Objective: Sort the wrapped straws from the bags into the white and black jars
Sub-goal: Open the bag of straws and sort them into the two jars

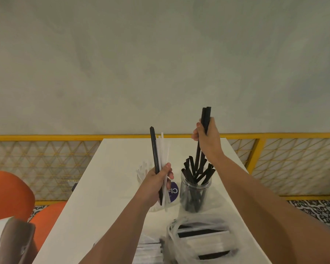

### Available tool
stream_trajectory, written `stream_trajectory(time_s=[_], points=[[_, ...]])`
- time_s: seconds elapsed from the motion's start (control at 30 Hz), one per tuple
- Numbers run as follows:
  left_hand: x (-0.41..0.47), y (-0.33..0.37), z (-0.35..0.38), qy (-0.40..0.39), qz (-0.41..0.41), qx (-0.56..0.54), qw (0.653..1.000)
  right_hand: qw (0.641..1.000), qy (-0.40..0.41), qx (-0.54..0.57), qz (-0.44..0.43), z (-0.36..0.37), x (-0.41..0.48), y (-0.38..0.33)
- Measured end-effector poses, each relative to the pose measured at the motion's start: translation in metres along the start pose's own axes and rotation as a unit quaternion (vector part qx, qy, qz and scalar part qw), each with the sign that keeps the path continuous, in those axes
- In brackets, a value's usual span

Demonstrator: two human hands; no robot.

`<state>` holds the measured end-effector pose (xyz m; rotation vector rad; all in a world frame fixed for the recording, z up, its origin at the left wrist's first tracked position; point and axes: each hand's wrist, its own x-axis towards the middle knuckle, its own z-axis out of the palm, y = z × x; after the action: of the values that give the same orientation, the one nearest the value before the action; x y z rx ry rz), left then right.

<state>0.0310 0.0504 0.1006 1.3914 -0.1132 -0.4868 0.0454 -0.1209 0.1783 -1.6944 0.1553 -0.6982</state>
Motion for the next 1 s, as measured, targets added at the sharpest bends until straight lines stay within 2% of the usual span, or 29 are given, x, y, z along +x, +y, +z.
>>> stream_trajectory(time_s=[0.1, 0.23, 0.37, 0.5, 0.57, 0.67, 0.8, 0.87, 1.0], points=[[-0.004, 0.001, 0.0, -0.027, -0.009, -0.016, 0.999, 0.998, -0.018, -0.061, 0.007, 0.0, -0.014, 0.026], [-0.008, 0.003, -0.002, -0.059, -0.004, -0.03, 0.998, 0.989, -0.045, -0.128, 0.058, -0.001, -0.026, 0.054], [-0.009, 0.002, -0.005, -0.064, 0.003, -0.03, 0.997, 0.981, -0.067, -0.164, 0.074, -0.004, -0.028, 0.059], [-0.007, 0.001, -0.004, -0.066, 0.006, -0.031, 0.997, 0.983, -0.03, -0.181, 0.02, 0.002, -0.026, 0.044], [-0.006, 0.002, -0.002, -0.066, 0.005, -0.031, 0.997, 0.987, -0.029, -0.156, -0.009, 0.01, -0.028, 0.03], [-0.007, 0.005, -0.001, -0.07, 0.009, -0.033, 0.997, 0.988, -0.118, -0.091, 0.036, 0.027, -0.033, 0.005], [-0.011, 0.01, -0.003, -0.079, 0.019, -0.035, 0.996, 0.942, -0.288, -0.018, 0.171, 0.042, -0.039, -0.008], [-0.012, 0.012, -0.005, -0.081, 0.018, -0.043, 0.996, 0.931, -0.312, -0.009, 0.191, 0.045, -0.043, -0.008], [-0.015, 0.014, -0.012, -0.077, 0.007, -0.045, 0.996, 0.932, -0.301, -0.004, 0.205, 0.054, -0.048, -0.011]])
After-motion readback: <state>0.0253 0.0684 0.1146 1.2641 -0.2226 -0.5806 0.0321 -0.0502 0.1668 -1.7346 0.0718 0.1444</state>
